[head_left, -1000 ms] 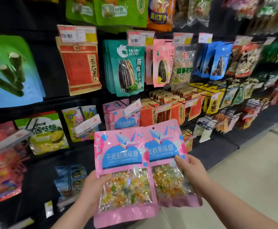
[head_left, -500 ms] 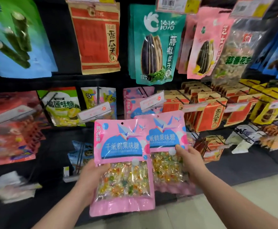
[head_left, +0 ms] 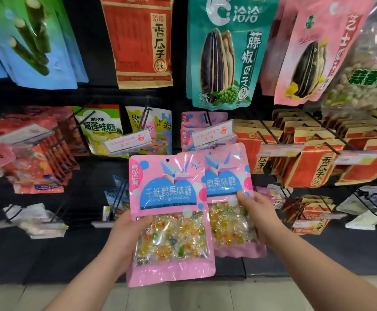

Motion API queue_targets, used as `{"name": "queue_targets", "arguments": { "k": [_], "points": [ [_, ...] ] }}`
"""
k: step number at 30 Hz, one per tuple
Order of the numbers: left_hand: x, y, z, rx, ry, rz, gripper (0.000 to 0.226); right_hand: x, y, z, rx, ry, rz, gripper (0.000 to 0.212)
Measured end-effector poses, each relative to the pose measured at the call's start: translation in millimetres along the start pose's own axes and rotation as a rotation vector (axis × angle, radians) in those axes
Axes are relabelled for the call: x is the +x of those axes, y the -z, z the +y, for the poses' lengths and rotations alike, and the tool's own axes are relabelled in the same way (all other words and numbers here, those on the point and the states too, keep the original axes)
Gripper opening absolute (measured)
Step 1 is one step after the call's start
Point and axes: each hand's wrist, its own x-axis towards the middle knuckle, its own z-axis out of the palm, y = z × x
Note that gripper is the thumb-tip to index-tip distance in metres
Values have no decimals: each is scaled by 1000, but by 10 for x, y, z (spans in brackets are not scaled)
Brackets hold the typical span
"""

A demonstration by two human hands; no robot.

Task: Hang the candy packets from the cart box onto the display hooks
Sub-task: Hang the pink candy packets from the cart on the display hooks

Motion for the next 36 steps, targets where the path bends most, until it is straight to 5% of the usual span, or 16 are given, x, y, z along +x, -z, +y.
{"name": "queue_targets", "arguments": {
  "k": [36],
  "points": [
    [195,22,-76,14,37,53,20,414,-154,-139,81,-15,23,14]
  ]
}}
